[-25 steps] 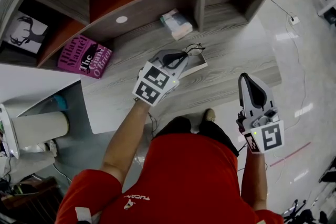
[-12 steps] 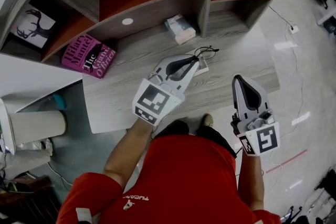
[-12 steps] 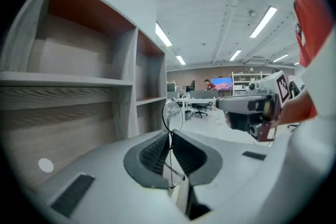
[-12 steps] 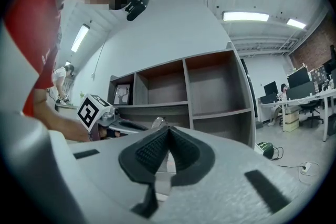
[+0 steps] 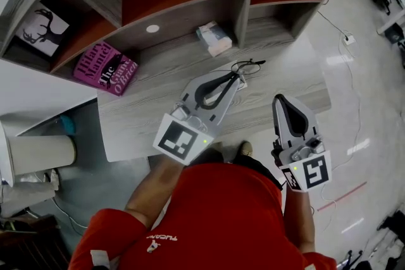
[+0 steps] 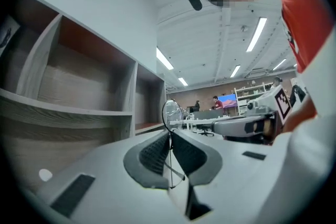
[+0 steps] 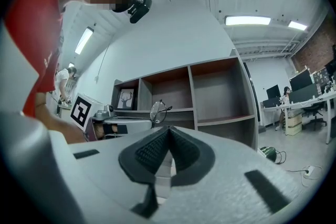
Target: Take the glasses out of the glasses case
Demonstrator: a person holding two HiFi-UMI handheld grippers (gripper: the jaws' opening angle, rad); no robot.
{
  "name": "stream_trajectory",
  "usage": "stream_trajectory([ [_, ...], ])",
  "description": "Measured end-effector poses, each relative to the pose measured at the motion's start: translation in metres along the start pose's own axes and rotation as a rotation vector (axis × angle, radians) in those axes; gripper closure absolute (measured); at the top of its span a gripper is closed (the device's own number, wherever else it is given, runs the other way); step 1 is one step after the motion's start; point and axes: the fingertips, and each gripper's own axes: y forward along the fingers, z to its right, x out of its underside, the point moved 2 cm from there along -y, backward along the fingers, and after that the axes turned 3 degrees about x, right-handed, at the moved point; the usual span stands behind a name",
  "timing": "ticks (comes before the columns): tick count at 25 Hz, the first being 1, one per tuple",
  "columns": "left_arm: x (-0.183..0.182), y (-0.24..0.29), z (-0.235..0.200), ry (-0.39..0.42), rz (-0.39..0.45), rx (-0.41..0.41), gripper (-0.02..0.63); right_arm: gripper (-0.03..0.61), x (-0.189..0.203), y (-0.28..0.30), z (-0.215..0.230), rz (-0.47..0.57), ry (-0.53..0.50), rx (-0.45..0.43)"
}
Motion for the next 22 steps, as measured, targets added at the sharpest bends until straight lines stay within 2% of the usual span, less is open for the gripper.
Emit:
stream_trajectory([
  [10,-0.016,-0.015,0.006,0.026,0.079,-0.023,0.589,0.574,-0.012,-0.009,-0.004,0.034,-0.032,0.016],
  [22,-0.016,-0.02,0.006,0.025,0.082,-0.042,0.589,0.574,-0.011,-0.013,-0.006,0.035,-0.038,0.014],
])
